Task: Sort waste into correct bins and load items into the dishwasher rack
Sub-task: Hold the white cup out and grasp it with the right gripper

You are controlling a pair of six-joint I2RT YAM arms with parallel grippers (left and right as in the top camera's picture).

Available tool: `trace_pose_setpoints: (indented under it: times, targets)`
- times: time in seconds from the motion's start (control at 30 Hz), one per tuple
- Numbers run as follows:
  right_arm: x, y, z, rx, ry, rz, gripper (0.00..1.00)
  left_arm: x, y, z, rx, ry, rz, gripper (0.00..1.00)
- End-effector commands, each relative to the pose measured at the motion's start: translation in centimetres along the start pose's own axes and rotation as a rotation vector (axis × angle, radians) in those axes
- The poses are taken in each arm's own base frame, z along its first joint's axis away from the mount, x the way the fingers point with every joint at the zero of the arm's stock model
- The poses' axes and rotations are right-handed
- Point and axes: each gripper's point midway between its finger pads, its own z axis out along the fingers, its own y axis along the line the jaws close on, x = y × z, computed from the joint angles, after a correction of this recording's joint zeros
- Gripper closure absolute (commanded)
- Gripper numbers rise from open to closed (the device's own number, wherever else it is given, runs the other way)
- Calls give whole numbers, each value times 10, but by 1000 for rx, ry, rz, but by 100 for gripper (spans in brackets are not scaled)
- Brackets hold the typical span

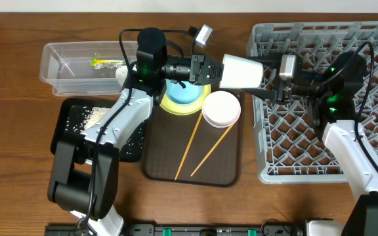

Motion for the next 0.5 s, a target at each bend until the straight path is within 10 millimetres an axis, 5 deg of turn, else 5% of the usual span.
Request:
trace_pose_setpoints:
  times: [0.0, 0.17, 0.3, 0.47]
  targets:
    - [0, -8, 0, 34, 6, 1, 47, 6, -4, 6, 20, 36, 15, 94]
    - [0, -8, 0, 35, 7, 5, 62, 6, -4, 6, 20, 35, 36, 88]
    - [6, -9, -3, 41, 18, 57, 66, 4, -3, 4, 18, 28, 131, 67]
    - [20, -18, -11, 106, 53, 197, 79, -3, 0, -7, 2, -1, 200, 67]
